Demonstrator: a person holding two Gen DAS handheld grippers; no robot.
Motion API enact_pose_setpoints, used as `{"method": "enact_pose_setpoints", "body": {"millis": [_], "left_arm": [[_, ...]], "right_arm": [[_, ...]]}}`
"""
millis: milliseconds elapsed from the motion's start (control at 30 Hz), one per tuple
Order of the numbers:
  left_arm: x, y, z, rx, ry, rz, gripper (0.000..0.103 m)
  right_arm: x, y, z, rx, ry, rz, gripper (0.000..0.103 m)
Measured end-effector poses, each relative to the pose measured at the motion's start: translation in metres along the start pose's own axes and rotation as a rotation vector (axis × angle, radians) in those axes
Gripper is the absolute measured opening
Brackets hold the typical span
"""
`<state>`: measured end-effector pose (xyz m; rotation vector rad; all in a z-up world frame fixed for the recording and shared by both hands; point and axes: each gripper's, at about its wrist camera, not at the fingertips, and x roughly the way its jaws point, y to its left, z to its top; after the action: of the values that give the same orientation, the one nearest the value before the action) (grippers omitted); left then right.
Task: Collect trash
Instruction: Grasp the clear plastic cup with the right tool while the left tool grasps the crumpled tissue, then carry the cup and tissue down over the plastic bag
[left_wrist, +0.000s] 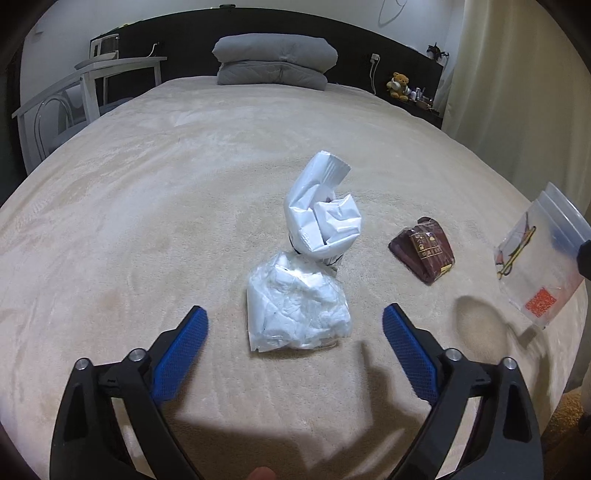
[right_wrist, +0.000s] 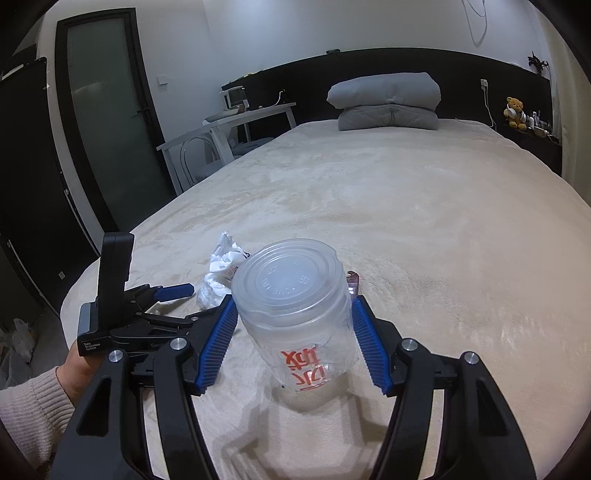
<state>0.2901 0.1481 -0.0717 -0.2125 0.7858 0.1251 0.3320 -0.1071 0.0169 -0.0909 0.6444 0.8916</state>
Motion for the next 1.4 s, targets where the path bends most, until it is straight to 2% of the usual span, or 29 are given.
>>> {"method": "enact_pose_setpoints", "body": {"millis": [33, 100, 167, 500, 733, 867, 1133, 1400], "left_arm": [[0.002, 0.0, 0.0, 0.0, 0.007, 0.007, 0.075], [0.003, -0.001, 0.0, 0.007, 0.005, 0.025, 0.069], [0.004, -0.003, 0.001, 0.013, 0.007, 0.03, 0.055], [-0.011, -0.014, 0.004, 0.036, -0.014, 0.036, 0.053], [-0.047, -0.016, 0.006, -0.002, -0.079, 0.006, 0.053], [-0.069, -0.019, 0.0, -0.031, -0.091, -0.001, 0.053], [-0.117, -0.028, -0.023, -0.074, -0.163, -0.029, 0.053], [-0.16, -0.04, -0.067, -0.123, -0.2, -0.077, 0.053]], "right_arm": [[-0.002, -0.002, -0.001, -0.002, 0.0, -0.005, 0.063], [-0.003, -0.006, -0.003, -0.002, 0.006, -0.012, 0.063], [-0.005, -0.008, -0.004, -0.001, 0.011, -0.019, 0.063], [-0.016, -0.015, -0.009, 0.013, -0.002, -0.042, 0.063], [-0.022, -0.013, -0.012, 0.013, -0.01, -0.071, 0.063], [-0.031, -0.015, -0.018, 0.0, -0.016, -0.091, 0.063], [-0.067, -0.03, -0.04, 0.075, -0.044, -0.089, 0.063], [-0.118, -0.019, -0.073, 0.113, -0.093, -0.1, 0.063]]}}
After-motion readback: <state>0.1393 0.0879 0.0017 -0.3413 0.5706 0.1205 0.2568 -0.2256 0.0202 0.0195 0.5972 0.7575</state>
